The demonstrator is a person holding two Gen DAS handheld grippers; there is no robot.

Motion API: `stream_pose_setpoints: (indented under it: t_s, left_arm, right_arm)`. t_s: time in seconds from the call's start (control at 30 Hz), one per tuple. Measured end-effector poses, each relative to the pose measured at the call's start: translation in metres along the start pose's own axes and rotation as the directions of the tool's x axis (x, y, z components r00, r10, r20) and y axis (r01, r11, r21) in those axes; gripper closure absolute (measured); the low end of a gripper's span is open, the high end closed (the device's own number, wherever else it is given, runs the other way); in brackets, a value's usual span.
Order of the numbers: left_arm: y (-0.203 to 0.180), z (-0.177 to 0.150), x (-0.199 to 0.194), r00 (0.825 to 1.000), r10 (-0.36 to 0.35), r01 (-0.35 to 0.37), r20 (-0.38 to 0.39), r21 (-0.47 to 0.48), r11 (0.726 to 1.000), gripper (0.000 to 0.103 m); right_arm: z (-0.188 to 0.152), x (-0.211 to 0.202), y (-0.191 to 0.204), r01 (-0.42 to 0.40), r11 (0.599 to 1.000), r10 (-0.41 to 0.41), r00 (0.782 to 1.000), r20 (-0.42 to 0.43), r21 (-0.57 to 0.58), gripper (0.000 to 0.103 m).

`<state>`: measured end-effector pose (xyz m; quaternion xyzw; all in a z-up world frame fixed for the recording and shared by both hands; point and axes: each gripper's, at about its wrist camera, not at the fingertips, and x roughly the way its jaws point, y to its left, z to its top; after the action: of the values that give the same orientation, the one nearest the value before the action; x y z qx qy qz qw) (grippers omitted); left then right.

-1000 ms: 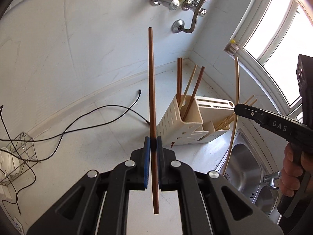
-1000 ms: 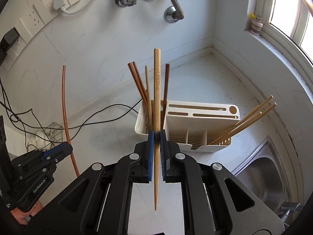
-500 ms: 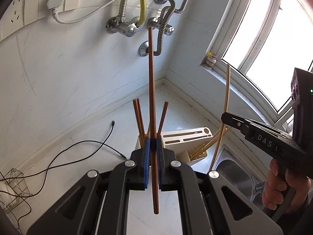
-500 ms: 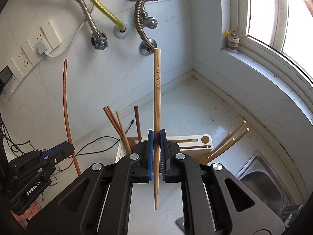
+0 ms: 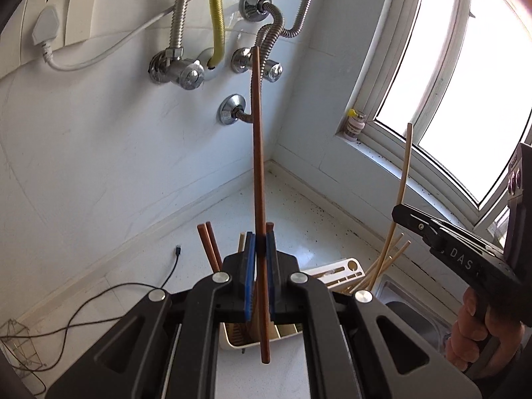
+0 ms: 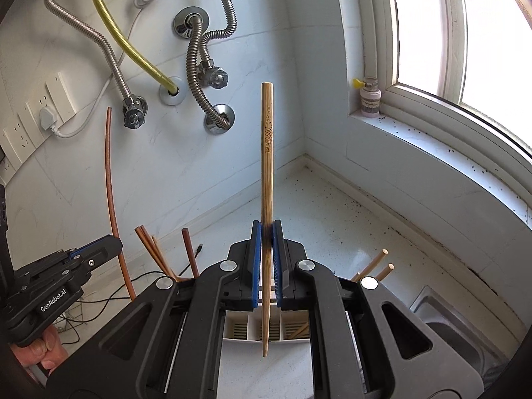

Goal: Organize utensils
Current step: 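Lower both held chopsticks into the cream holder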

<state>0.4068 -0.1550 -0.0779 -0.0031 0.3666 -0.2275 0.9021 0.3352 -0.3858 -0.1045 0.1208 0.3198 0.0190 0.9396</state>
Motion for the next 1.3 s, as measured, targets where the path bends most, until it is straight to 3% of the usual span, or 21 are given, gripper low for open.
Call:
stream_pose_setpoints:
  t_s: [0.57, 0.9, 1.07, 1.3]
  left_arm:
    - [0.013, -0.016, 0.05, 0.998, -0.024, 0.024, 0.053, 0.004, 1.0, 0.097]
    - [0.011, -0.028, 0.057, 0.998, -0.026, 0.024, 0.061, 0.028, 0.999, 0.097]
    - [0.013, -0.035, 0.053, 0.997, -0.029, 0.028, 0.077, 0.02, 0.999, 0.097]
    - [0.016, -0.044, 0.05, 0.995, -0.023, 0.022, 0.095, 0.02, 1.0, 0.097]
  right_arm:
    - [-0.019, 0.03, -0.028, 0.078, 0.995, -0.078, 0.997, 0.014, 0.059, 0.097]
    - [-0.028, 0.037, -0.03, 0.098, 0.993, -0.1, 0.994, 0.037, 0.061, 0.097]
    - [-0.034, 0.031, -0.027, 0.109, 0.994, -0.111, 0.989, 0.102, 0.023, 0.097]
    - [-0.044, 0.034, -0.031, 0.105, 0.994, -0.106, 0.989, 0.1, 0.021, 0.097]
